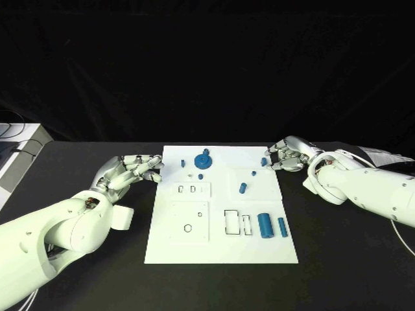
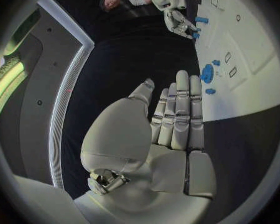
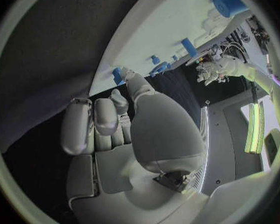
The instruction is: Assemble the parts on the task board
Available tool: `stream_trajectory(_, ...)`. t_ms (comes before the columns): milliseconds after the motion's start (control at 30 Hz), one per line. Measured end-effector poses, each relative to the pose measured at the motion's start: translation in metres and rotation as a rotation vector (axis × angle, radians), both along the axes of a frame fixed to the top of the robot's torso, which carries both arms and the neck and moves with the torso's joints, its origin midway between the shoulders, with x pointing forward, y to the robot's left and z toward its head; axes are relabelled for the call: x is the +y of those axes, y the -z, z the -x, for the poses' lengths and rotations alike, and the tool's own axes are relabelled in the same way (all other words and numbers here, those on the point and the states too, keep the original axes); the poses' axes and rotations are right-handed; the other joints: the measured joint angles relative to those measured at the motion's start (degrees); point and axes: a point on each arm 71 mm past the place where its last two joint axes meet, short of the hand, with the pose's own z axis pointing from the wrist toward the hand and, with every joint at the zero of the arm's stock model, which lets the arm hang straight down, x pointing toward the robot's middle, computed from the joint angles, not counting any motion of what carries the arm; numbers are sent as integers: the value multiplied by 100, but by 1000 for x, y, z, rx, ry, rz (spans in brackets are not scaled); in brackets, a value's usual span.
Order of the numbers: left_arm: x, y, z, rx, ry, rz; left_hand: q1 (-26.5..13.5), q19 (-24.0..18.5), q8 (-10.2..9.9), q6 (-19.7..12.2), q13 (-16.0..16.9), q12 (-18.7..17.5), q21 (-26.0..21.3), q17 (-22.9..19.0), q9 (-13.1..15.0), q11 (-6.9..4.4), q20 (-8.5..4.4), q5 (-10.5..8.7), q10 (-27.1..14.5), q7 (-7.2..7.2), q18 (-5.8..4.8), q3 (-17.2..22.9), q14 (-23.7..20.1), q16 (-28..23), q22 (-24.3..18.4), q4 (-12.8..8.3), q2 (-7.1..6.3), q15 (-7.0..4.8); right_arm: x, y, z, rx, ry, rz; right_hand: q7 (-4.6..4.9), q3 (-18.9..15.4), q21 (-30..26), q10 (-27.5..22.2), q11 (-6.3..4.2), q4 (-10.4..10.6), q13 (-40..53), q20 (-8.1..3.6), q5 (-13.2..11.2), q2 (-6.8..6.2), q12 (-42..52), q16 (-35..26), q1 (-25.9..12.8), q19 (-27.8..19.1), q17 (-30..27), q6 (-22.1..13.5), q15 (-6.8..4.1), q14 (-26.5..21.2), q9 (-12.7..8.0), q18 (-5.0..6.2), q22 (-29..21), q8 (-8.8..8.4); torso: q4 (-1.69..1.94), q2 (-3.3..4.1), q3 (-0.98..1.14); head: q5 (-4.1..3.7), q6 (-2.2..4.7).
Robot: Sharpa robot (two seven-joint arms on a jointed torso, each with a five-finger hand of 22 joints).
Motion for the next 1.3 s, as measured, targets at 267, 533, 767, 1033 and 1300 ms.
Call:
stream_trajectory(267,0,0,0,0,0,0,0,0,0,0,0,0,0,0,0,0,0,0,0,0,0,0,0,0,0,0,0,0,2,2,-1,19,-4,2,-2,0,0,8,8,0,0,0,0,1,0,0,-1,0,14,0,0,0,0,0,0,0,-7,-1,1,32,12)
stream_trajectory(533,-1,0,0,1,0,0,0,0,0,0,0,0,0,0,0,0,0,0,0,0,0,3,0,0,0,-3,0,0,4,4,-4,26,1,5,-29,1,0,40,-22,34,25,0,1,3,21,0,-2,0,14,11,0,0,0,0,-1,0,-7,0,1,23,7)
stream_trajectory(767,-1,1,-1,1,0,1,0,0,0,0,0,0,0,8,0,0,1,0,0,0,0,25,0,0,1,-24,0,0,5,6,-7,33,8,9,-11,17,-1,49,-13,49,25,0,1,39,21,0,-39,0,14,33,0,0,0,0,-1,0,0,1,-1,21,7)
stream_trajectory(1033,-1,1,-1,1,0,1,0,1,0,0,0,0,20,7,0,0,1,0,0,0,0,25,0,0,1,-24,0,0,7,7,-10,41,13,11,-17,17,-1,50,-12,49,24,0,1,39,21,0,-39,0,13,39,0,0,0,-1,-2,0,4,-1,-6,36,-6)
stream_trajectory(1300,-1,1,-1,2,0,0,0,1,0,0,0,0,20,7,0,0,1,0,0,0,0,25,0,0,1,-24,0,0,8,8,-11,48,14,13,-28,18,-1,50,-11,49,44,0,0,70,38,0,-70,0,22,50,0,0,0,-1,-2,0,-1,-3,-6,54,-12)
